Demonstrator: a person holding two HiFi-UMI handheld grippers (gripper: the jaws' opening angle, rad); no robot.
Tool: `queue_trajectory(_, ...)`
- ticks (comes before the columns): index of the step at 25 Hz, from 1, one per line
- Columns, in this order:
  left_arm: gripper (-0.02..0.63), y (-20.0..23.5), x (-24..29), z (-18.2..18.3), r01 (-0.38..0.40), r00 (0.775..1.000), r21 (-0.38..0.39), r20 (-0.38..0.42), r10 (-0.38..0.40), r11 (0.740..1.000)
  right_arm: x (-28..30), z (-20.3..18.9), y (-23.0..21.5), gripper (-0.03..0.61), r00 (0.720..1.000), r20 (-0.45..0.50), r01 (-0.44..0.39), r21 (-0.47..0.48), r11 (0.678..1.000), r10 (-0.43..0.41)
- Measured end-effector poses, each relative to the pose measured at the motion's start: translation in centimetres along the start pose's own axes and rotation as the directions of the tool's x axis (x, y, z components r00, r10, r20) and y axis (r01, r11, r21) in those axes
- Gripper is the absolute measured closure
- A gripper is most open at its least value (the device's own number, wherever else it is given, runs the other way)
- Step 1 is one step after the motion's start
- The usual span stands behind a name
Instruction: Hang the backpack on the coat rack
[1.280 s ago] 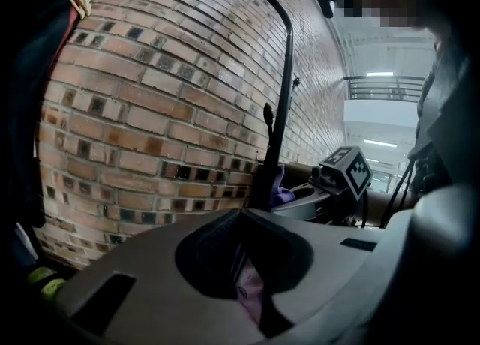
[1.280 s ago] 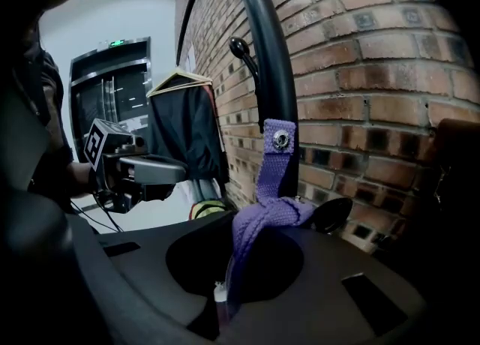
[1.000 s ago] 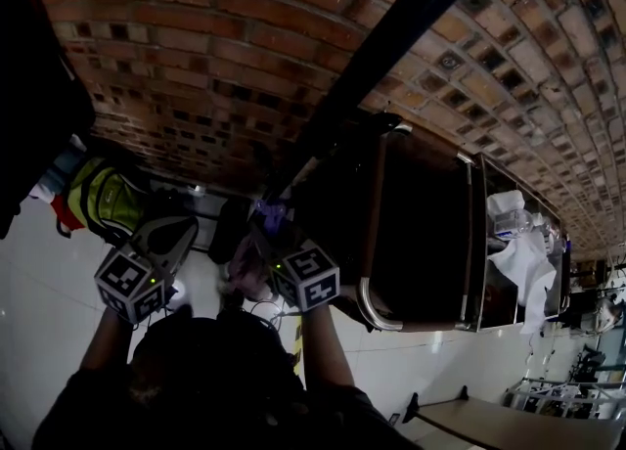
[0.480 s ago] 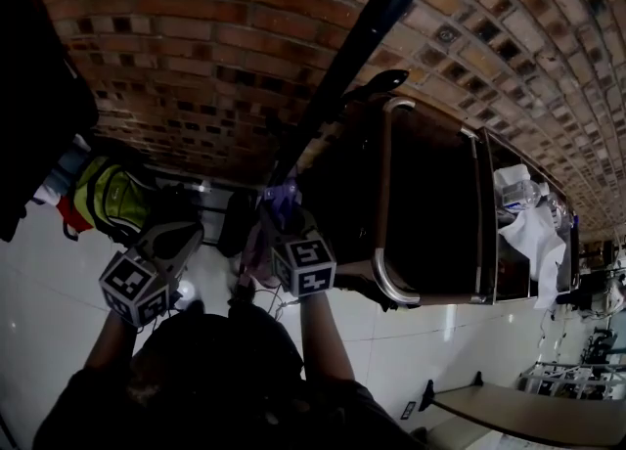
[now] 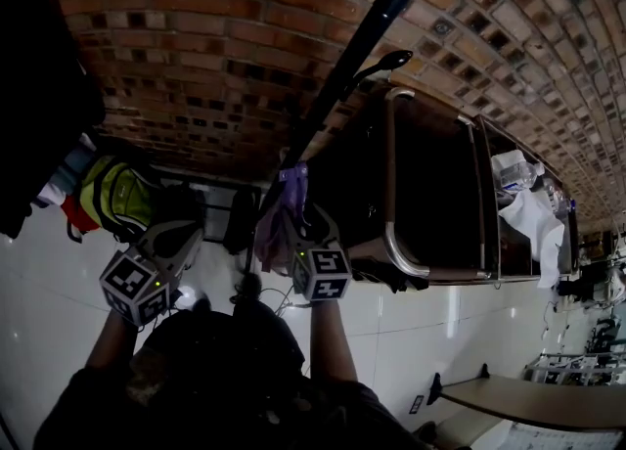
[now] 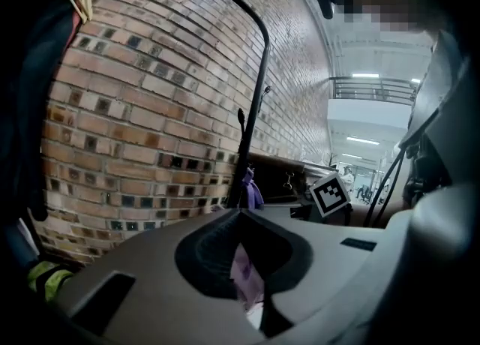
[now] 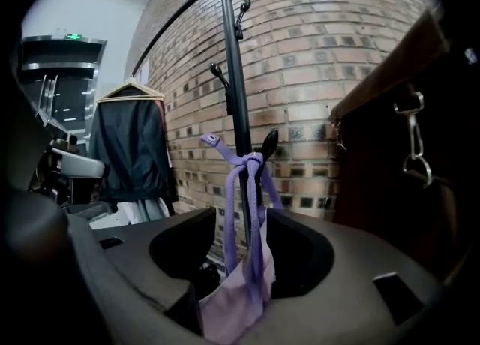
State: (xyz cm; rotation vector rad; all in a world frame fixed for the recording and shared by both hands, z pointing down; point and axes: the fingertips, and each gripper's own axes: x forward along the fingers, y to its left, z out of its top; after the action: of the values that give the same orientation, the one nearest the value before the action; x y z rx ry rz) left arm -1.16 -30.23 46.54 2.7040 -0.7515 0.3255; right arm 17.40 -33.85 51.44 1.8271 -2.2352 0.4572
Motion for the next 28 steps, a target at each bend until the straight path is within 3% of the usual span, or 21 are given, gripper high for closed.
queue_trajectory(6, 0.588, -0.2, -4.3, -0.4, 0.002, 0.999, 0.004, 0.033, -0.002, 1.000, -5.3, 0.6, 0.9, 0.383, 0.978, 0.147, 0.132, 0.111, 0.985, -0.147)
queue_trajectory(12, 0.588, -0.2, -8.7, -1.8, 0.034, 0.997, 0.033, 0.068, -0.036, 0.999, -8.4, -0.8, 4.7, 0.383, 0.971, 0.157, 0.155, 0.151, 0.976, -0.179)
queue_trajectory(17, 0.588, -0.7, -10.6, -2.5, 0.092, 0.994, -0.009, 0.058, -0.091, 0.996, -10.3, -2.0, 7.6, 0.389, 0.971, 0.140, 0.167, 0.174, 0.970, -0.193)
queue_trajectory(24, 0.589, -2.3, -10.6, -3.3, 0.147, 0.988, -0.015, 0.049, -0.146, 0.989, -14.2, -2.4, 7.3, 0.423, 0.957, 0.132, 0.231, 0.187, 0.955, -0.257)
queue_trajectory(28, 0.588, -3.6, -10.8, -4.0, 0.139, 0.989, 0.004, 0.053, -0.139, 0.990, -15.5, -3.5, 6.6, 0.442, 0.960, 0.127, 0.219, 0.214, 0.952, -0.250)
